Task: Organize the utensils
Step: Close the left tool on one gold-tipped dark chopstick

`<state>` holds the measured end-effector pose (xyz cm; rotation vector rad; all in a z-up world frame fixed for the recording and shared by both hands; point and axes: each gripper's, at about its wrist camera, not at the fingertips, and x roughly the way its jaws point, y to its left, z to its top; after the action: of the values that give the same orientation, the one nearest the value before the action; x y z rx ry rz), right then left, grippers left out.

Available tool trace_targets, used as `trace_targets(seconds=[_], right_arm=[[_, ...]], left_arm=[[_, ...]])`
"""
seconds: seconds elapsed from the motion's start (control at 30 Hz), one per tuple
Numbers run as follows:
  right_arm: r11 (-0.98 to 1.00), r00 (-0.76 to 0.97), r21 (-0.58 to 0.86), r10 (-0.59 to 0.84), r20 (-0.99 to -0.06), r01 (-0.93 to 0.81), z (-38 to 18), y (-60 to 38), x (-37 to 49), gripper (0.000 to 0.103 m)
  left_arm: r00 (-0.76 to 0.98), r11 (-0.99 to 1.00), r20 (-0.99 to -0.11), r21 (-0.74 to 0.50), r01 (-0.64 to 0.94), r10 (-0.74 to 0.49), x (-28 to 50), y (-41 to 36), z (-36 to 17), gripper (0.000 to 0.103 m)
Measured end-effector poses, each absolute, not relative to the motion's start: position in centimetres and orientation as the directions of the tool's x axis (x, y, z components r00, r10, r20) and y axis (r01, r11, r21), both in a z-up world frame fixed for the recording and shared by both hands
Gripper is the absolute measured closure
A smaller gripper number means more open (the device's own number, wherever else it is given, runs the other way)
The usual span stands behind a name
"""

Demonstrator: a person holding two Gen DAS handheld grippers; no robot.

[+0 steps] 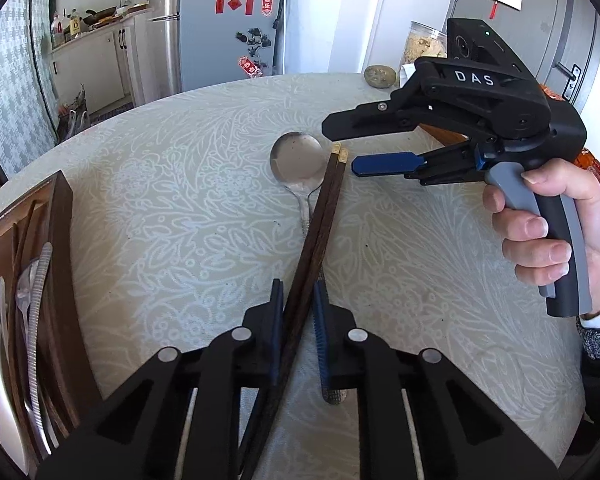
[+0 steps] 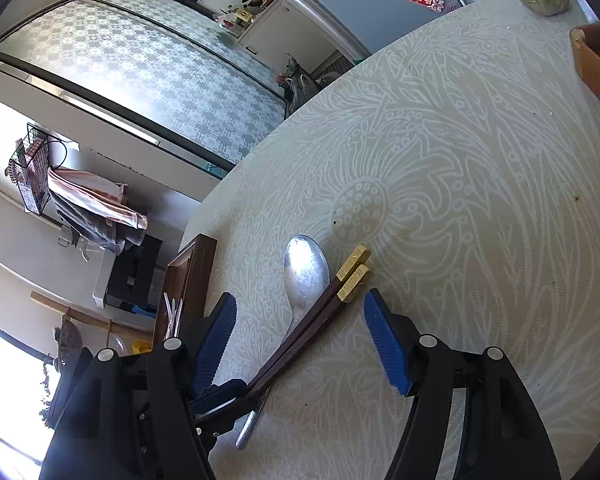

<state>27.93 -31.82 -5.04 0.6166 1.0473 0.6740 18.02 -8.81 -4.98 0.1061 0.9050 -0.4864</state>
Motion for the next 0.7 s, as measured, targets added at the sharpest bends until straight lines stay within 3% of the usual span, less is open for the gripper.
trace_targets(seconds=[0.27, 0.47, 0.7], right_arm=[[0.666, 0.345, 0.717, 0.735, -0.584, -0.206, -5.2, -30.9, 27.6, 0.050], [0.787, 0.379, 0.562, 0.616, -0.690, -0.255, -4.7, -29.7, 27.1, 0.074], [0.876, 0.391, 0.408, 0.480, -0.785, -0.258, -3.8, -27.4, 26.8, 0.075]], left_arm=[[0.467, 0.852, -0.766, -0.194, 0.487, -0.441, 17.7, -9.6, -4.9, 0.090], [0.464, 0.840, -0.757, -0.203, 0.503, -0.461, 17.2, -10.1, -4.8, 0.090], [0.493, 0.850, -0.771, -0.118, 0.513, -0.404, 16.7, -11.2, -4.7, 0.090]])
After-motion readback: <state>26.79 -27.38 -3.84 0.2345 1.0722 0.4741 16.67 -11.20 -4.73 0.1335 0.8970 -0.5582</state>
